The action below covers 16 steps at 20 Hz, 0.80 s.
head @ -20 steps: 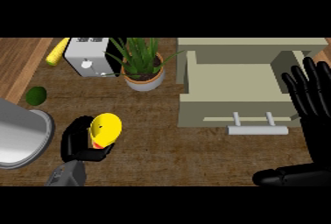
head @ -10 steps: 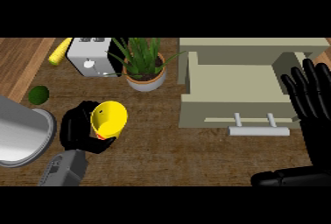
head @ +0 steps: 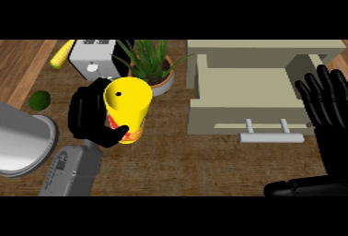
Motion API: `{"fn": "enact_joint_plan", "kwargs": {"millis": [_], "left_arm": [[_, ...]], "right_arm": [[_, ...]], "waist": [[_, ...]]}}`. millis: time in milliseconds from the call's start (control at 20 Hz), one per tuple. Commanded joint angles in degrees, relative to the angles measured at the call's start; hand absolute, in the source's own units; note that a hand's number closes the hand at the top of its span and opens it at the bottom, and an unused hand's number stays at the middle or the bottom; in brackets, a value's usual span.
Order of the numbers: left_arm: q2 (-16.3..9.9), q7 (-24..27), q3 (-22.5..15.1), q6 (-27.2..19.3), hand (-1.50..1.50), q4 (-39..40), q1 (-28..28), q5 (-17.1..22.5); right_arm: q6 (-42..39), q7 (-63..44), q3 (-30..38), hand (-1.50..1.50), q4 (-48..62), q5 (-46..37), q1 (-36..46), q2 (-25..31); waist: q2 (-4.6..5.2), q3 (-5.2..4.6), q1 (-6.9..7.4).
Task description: Pick up the cup, place it into the drawer and close the drawer
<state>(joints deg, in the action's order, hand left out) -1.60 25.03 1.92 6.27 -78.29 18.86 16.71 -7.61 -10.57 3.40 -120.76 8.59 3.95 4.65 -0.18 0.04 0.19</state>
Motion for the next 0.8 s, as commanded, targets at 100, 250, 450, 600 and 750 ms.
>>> {"fn": "enact_joint_plan", "kwargs": {"millis": [100, 250, 450, 600, 750], "left_arm": [[1.02, -9.82, -1.06, -6.66, 1.5, -4.82, 8.37, -1.09], [1.56, -10.35, -7.02, -13.39, 1.5, -8.02, 9.35, -1.11], [1.57, -17.0, -5.76, -16.09, 1.5, -6.15, 16.78, -3.92], [0.82, -16.45, -2.3, -14.86, 1.5, 2.28, 24.18, -4.19], [1.57, -17.11, -4.79, -18.02, 1.5, 2.41, 26.83, -5.58]], "right_arm": [[-1.06, -0.18, 2.05, -1.5, -0.08, 1.46, 0.99, 1.63], [0.45, -1.8, 0.87, -1.5, -1.61, 0.26, 0.32, 0.68], [-2.29, -1.44, 5.33, -1.5, -2.33, 4.97, -1.51, 3.3], [-1.8, 0.79, 3.61, -1.5, 3.13, 2.17, 1.61, 2.43], [-1.04, -0.35, 4.05, -1.5, 4.07, 3.09, 3.91, 2.35]], "waist": [[0.12, -0.02, -0.37], [0.07, -0.03, -0.48], [0.01, -0.01, -0.76], [0.23, -0.02, -0.7], [0.2, -0.03, -0.61]]}}
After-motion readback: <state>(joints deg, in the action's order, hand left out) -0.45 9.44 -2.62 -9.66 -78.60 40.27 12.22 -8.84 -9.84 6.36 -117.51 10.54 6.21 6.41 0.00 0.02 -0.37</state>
